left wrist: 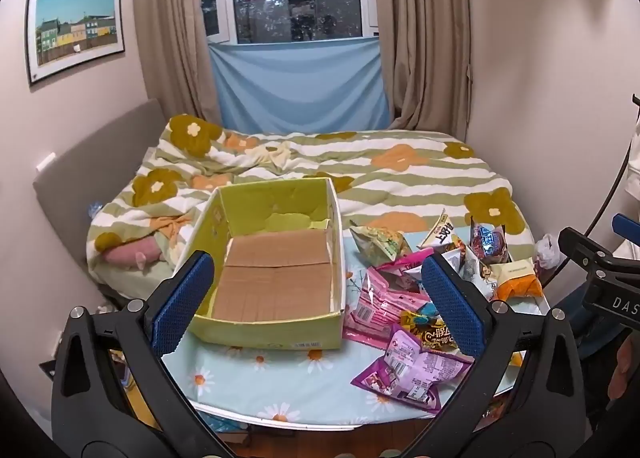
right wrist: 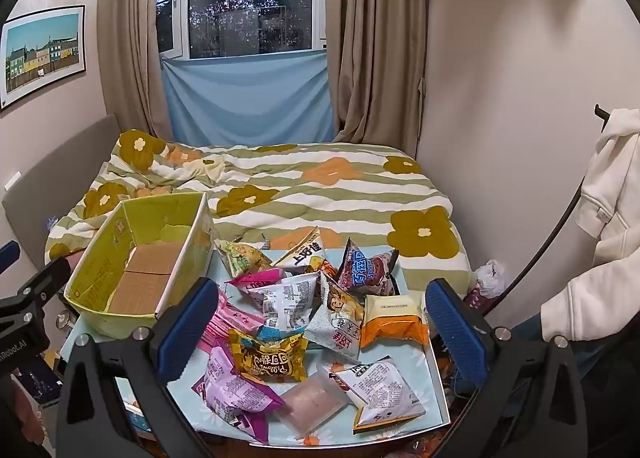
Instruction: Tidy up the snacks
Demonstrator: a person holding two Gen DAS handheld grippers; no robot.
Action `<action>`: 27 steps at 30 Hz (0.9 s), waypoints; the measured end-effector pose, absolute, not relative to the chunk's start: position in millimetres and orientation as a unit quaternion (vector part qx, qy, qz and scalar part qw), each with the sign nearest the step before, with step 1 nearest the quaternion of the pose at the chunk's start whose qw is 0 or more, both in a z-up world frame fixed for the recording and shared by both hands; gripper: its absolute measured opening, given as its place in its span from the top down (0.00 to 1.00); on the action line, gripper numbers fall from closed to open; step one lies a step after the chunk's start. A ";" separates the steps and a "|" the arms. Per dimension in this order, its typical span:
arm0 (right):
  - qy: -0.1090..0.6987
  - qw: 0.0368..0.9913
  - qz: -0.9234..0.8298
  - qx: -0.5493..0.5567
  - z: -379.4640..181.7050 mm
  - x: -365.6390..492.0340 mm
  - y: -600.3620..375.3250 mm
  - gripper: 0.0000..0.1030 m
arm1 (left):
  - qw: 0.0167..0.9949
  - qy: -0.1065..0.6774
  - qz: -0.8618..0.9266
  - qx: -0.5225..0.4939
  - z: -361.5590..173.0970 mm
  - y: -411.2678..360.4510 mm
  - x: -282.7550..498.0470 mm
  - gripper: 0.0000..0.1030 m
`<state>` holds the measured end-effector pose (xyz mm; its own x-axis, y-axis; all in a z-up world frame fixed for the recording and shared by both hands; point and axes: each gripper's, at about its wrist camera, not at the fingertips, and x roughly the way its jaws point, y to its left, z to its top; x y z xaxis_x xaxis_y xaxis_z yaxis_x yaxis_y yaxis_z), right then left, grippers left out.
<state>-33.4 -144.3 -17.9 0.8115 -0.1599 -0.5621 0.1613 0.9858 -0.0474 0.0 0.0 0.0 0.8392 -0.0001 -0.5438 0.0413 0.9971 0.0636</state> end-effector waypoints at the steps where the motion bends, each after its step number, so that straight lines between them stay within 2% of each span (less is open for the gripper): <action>1: 0.296 0.952 -0.084 0.001 -17.9 -33.2 -144.5 0.00 | 0.958 0.284 -0.011 0.036 -0.1 0.0 -0.2 0.00; 27: 0.297 0.951 -0.082 0.003 -20.9 -31.1 -147.2 0.00 | 0.957 0.286 -0.011 0.035 -3.0 -1.3 -1.0 0.00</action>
